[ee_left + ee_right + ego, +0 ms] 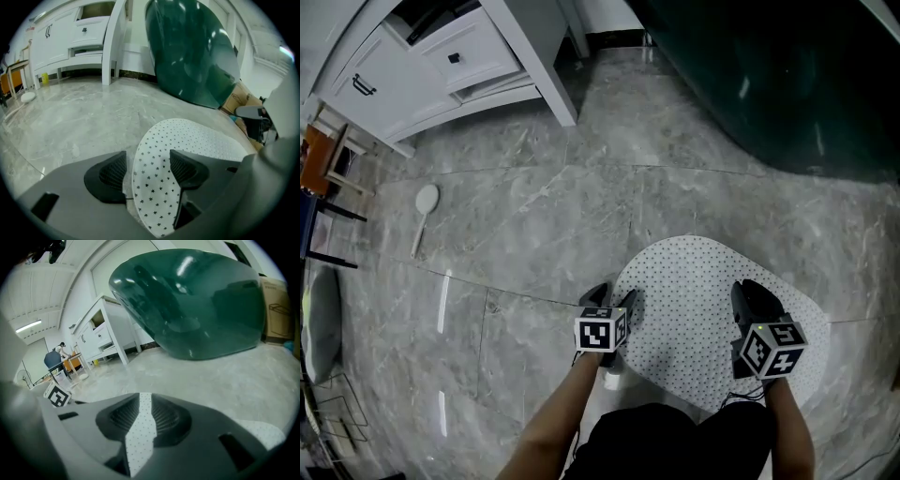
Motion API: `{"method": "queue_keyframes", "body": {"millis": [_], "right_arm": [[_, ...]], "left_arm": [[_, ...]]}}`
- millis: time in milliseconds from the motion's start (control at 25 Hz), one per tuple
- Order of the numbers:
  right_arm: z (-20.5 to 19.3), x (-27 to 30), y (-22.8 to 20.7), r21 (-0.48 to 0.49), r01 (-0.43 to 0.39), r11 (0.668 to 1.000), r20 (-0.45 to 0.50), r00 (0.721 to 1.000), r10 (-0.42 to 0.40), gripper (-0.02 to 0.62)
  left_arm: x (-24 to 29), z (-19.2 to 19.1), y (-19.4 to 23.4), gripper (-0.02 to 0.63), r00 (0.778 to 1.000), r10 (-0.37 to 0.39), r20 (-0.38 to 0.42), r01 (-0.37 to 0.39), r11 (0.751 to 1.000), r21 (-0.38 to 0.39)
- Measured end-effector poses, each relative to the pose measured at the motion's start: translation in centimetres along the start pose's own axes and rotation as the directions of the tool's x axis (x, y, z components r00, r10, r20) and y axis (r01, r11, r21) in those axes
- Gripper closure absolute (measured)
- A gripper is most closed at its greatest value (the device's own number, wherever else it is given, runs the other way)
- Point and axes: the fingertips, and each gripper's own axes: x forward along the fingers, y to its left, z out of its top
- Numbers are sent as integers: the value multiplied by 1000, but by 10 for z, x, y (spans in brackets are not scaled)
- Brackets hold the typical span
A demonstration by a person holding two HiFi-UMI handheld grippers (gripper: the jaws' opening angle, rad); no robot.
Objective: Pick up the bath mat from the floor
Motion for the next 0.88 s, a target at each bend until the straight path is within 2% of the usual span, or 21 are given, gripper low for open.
{"method": "queue_keyframes", "body": {"millis": [120,240,440,600,760,880], "right_arm": [[-1,-2,-1,8,3,1000,2,1000,-3,517],[-2,-3,-2,6,6,1000,2,1000,-6,517],[-4,-6,-3,10,13,1000,0,1000,-13,517],[-5,-6,-3,22,16,1000,2,1000,-16,517],[-6,-5,-4,29,19,999,2,1000,-20,517],[-5,-6,-5,38,26,999,3,1000,-26,517]], "left_arm": [[12,-8,3,310,999,-9,-49,8,1000,-26],[22,-15,1,300,996,-14,-90,12,1000,-18],[25,-22,-14,296,991,-5,-133,18,995,102],[25,-25,-17,300,985,-13,-172,37,989,141],[27,-30,-31,319,980,-49,-192,87,978,191],[28,-32,-50,426,976,-84,-199,126,969,211]]}}
